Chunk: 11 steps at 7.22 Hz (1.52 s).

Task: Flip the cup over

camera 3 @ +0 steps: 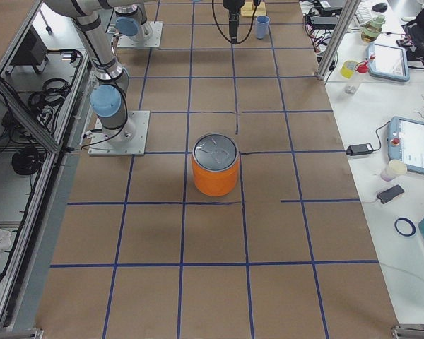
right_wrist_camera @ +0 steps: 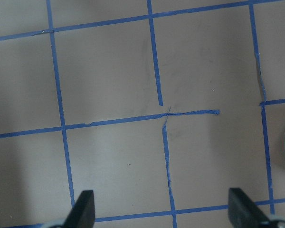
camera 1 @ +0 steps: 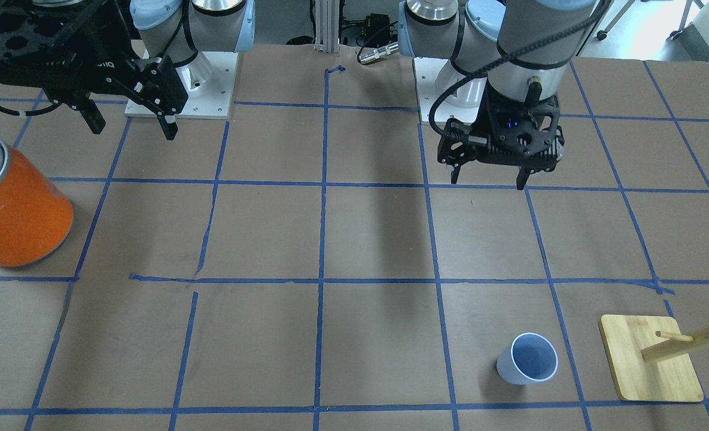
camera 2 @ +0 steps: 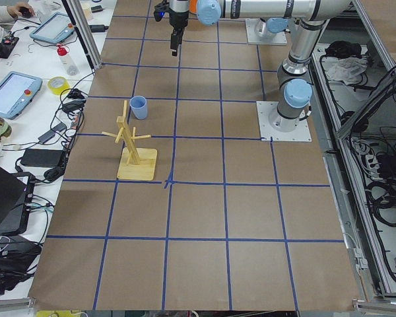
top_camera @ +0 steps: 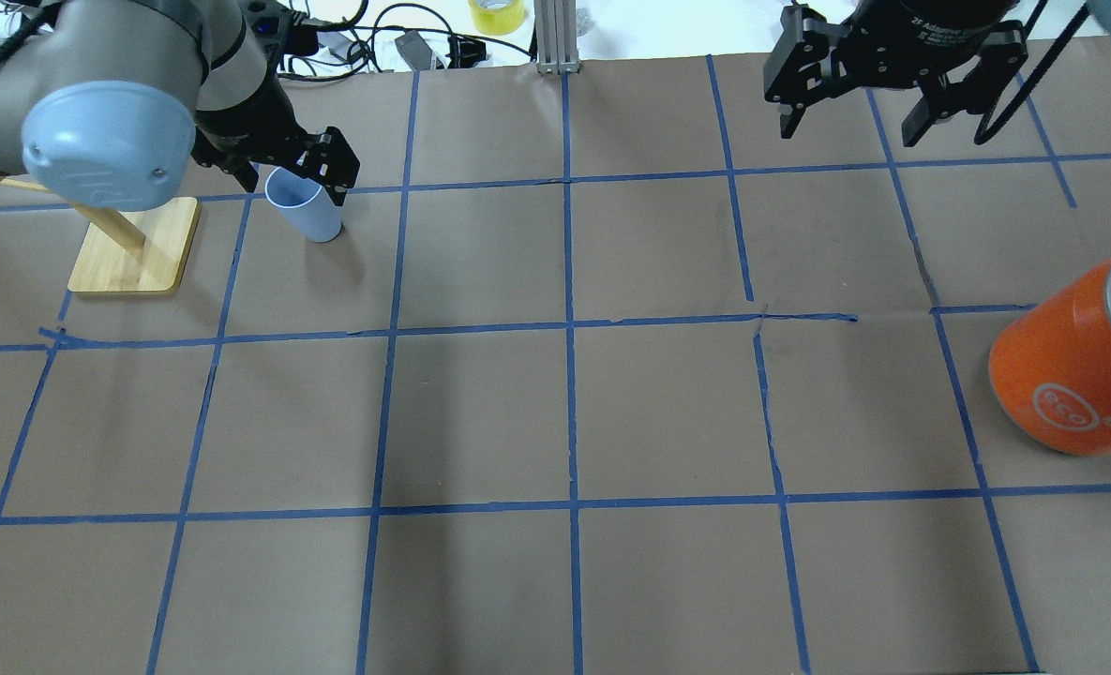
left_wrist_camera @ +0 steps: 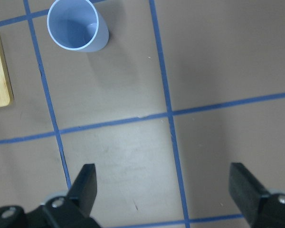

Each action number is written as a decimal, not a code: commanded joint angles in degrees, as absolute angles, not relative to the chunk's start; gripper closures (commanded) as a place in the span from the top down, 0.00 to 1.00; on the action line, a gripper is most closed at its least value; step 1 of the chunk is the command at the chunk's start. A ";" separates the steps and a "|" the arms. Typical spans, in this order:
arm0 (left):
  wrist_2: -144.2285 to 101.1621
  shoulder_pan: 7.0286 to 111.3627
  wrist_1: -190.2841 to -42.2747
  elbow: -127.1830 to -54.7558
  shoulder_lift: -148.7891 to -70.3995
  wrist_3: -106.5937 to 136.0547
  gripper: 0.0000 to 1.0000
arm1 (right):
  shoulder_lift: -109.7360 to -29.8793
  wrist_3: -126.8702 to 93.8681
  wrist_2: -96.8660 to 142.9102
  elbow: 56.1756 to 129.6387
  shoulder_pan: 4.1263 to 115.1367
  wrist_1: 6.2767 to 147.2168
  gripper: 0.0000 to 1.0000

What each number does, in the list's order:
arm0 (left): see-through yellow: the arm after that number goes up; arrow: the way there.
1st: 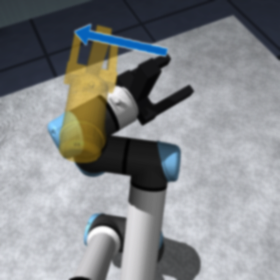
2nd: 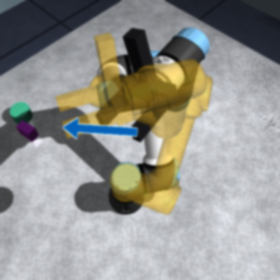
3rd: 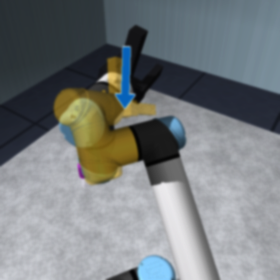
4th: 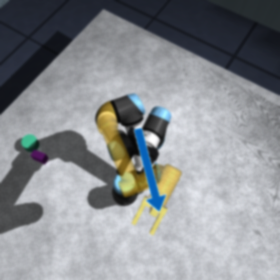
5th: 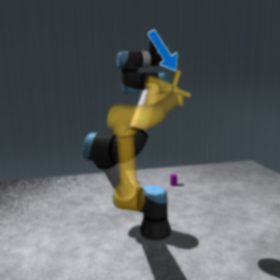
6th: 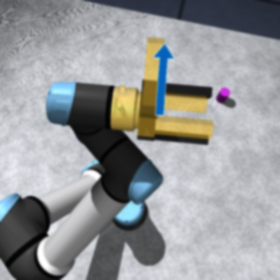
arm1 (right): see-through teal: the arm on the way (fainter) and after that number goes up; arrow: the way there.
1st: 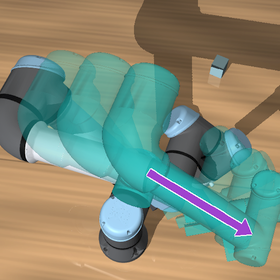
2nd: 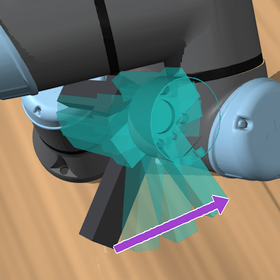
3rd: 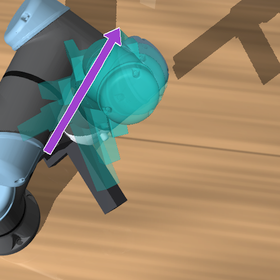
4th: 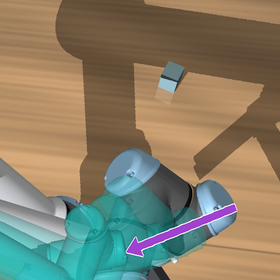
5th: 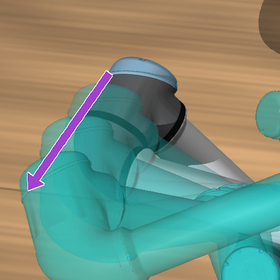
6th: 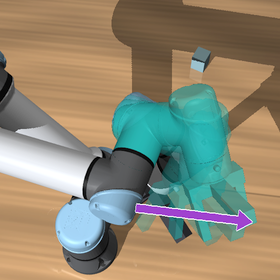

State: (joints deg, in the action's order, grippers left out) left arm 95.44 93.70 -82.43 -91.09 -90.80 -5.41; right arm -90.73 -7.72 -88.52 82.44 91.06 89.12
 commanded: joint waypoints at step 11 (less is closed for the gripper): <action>92.64 89.30 -83.41 -92.64 -85.43 0.60 1.00 | -90.70 -7.73 -88.51 82.44 91.05 89.03 1.00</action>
